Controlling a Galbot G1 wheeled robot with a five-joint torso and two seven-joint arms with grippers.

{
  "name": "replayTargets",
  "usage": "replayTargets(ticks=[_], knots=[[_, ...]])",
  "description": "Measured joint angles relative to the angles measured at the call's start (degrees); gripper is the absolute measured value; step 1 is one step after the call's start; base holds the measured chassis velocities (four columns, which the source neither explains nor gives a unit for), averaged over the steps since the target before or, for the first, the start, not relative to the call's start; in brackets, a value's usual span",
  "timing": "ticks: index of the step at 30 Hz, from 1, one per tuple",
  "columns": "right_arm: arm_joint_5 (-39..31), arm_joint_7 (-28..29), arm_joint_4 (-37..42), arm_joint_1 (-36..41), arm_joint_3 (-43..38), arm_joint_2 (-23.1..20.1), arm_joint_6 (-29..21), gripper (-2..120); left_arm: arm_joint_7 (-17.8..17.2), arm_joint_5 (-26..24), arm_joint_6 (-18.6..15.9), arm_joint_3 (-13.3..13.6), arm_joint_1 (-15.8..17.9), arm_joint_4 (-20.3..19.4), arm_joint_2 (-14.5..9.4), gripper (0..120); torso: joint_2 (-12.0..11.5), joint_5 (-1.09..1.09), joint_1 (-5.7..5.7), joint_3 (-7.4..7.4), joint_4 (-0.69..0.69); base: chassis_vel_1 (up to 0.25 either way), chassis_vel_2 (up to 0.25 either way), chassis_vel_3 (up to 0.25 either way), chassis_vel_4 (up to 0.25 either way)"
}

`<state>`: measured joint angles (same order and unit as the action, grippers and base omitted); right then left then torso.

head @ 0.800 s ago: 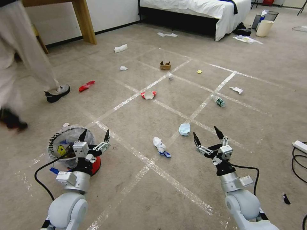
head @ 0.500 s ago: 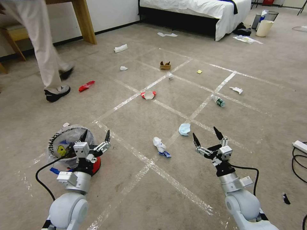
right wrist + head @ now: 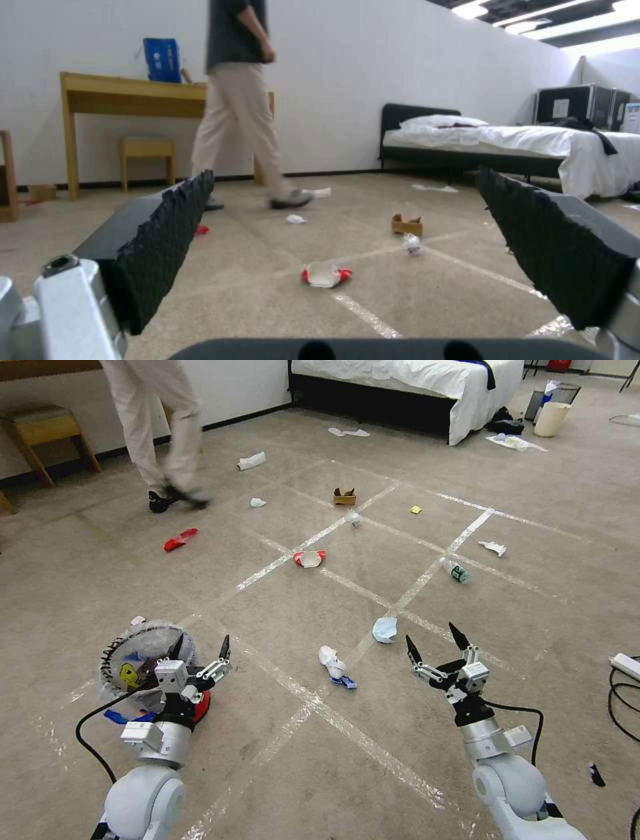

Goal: Pick up the trash bin and place the garbage on the floor into it.

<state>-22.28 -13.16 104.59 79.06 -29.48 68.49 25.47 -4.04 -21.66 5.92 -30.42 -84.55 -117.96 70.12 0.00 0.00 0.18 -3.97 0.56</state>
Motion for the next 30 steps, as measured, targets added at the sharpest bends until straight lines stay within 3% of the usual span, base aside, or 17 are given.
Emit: replayTargets(ticks=[19, 30], knots=[[-0.57, -0.91, -1.07, -0.43, 0.4, 0.13, 0.03, 100, 0.25, 0.03, 0.02, 0.59, 0.34, 0.5, 0.16, 100, 0.0, 0.0, 0.0, 0.0, 0.0, -0.035, 0.033, 0.04, -0.035], [1.32, -1.78, -2.09, -0.99, 1.26, 0.54, 0.69, 100, -0.05, -0.56, -0.06, -1.87, -0.41, 0.04, -0.74, 100, 0.0, -0.01, 0.0, 0.0, -0.01, -0.061, 0.075, 0.072, -0.077]])
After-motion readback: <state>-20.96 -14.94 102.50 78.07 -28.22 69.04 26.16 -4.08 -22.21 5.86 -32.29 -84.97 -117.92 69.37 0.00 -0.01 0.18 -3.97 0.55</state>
